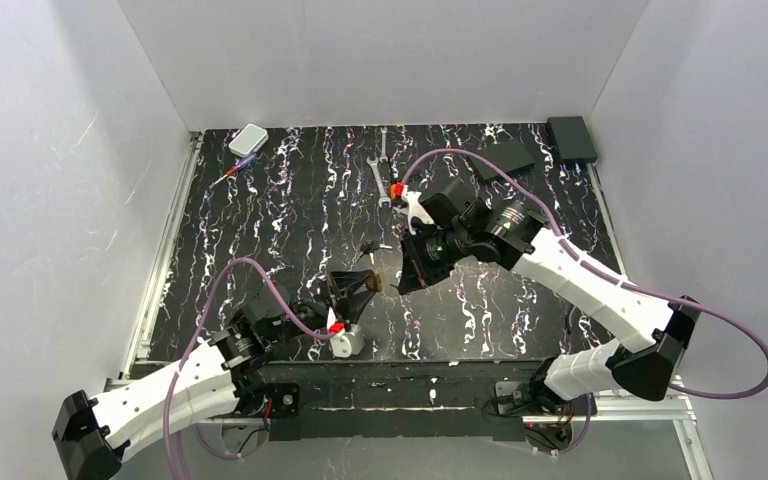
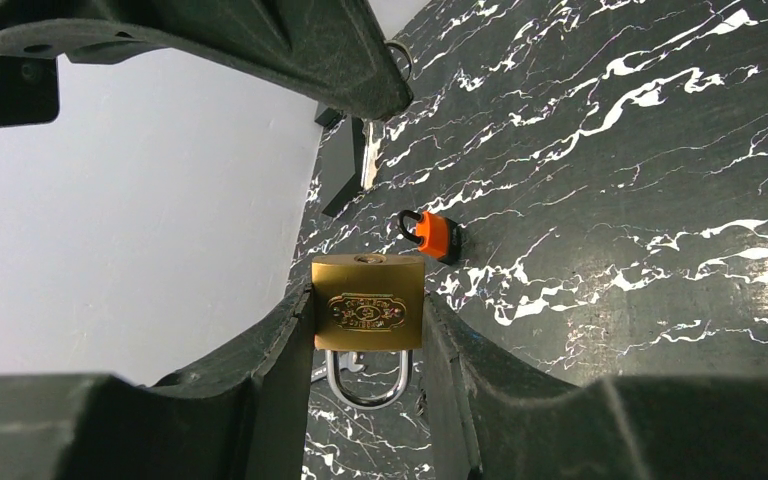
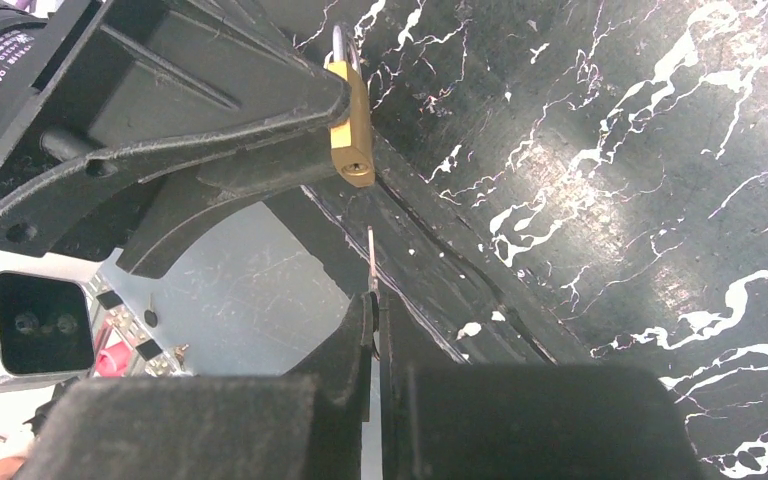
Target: Unlock with the key
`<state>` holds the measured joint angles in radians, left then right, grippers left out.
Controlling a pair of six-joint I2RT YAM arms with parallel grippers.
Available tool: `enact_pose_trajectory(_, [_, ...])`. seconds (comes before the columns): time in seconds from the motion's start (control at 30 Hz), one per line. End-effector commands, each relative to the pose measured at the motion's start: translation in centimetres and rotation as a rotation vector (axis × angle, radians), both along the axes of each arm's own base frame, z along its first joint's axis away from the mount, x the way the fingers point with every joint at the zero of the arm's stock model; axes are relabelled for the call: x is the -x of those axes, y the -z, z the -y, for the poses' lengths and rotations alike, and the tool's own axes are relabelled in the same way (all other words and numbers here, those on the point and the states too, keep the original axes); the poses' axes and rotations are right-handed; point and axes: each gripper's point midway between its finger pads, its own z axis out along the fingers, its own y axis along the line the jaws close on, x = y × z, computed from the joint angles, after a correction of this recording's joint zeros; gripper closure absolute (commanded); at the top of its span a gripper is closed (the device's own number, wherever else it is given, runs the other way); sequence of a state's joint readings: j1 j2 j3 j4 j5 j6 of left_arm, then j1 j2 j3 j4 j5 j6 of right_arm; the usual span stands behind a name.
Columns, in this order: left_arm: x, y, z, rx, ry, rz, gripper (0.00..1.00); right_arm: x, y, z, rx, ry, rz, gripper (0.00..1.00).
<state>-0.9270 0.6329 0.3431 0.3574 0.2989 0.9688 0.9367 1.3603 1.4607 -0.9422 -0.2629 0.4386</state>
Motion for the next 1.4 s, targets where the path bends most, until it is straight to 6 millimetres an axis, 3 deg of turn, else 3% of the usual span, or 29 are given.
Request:
enact_pose_trajectory(0.0, [0.1, -3.0, 0.3, 0.054, 0.008, 0.048, 1.0, -0.4, -1.8, -1.2, -0.062, -0.029, 0.036, 0.99])
enact_pose_trajectory(0.67, [0.1, -2.9, 0.3, 0.053, 0.008, 0.041, 1.0, -0.4, -0.8, -2.9, -0.089, -0.051, 0.015, 0.99])
enact_pose_trajectory(1.37, [0.2, -3.0, 0.3, 0.056, 0.007, 0.044, 1.0, -0.6, 0.9, -2.5, -0.049, -0.029, 0.013, 0.99])
